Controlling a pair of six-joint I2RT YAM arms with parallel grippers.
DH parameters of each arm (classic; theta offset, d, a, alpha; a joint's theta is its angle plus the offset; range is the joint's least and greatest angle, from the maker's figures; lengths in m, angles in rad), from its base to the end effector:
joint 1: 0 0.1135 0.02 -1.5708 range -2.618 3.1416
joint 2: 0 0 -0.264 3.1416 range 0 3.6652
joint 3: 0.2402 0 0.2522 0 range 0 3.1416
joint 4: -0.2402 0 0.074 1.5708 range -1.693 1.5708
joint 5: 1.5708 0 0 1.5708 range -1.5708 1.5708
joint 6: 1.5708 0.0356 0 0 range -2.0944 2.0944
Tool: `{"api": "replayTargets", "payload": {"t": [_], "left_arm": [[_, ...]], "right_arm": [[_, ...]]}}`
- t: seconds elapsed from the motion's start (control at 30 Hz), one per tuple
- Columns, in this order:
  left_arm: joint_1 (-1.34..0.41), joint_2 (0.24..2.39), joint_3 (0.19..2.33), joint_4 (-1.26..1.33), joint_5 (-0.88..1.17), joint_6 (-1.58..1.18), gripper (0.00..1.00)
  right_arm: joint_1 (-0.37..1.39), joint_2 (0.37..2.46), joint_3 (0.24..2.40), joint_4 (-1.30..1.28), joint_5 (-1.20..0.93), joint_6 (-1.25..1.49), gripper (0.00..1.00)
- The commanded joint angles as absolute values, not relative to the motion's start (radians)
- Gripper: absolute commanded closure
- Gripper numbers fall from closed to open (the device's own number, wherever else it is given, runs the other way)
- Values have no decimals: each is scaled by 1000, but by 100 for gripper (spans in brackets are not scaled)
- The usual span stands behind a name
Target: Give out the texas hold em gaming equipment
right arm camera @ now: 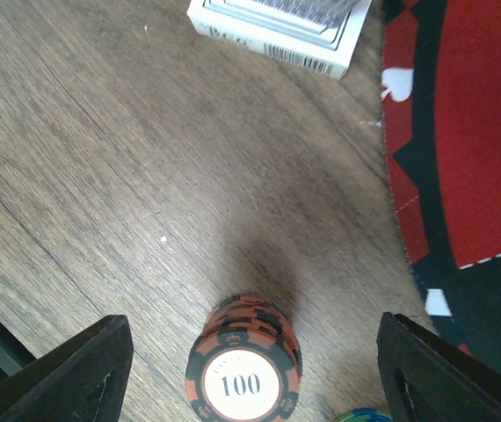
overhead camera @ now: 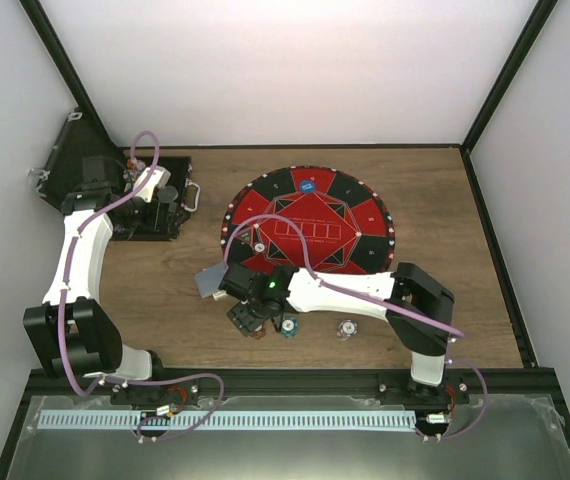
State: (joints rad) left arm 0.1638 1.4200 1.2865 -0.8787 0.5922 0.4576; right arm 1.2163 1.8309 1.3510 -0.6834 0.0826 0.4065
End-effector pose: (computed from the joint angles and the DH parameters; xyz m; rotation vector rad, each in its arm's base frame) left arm 0.2854 0.0270 0.3136 0.5583 2.3403 -0.4860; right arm 0.1334 0.3519 0.2082 -1.0742 2.5668 0.3378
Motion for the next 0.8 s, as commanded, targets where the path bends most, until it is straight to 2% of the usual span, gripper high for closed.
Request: {"api": "replayTargets", "payload": {"t": [0.0,0.3,0.6,0.77], "left_arm": [[168,1399,1312,-895,608,472,0],[169,1402,1316,-896,609,472,0],[168,1402,1318,-896,603,472,0],[169,1401,1318,-896,600,472,0]], "right_arm": [[1242,1869,1346,-685,65,424,24],[1251,1879,1293,-664,65,440,33],[1259,1879,1284,-650,66,445,53],[1258,1884,1284,-655,69,446,52]]}}
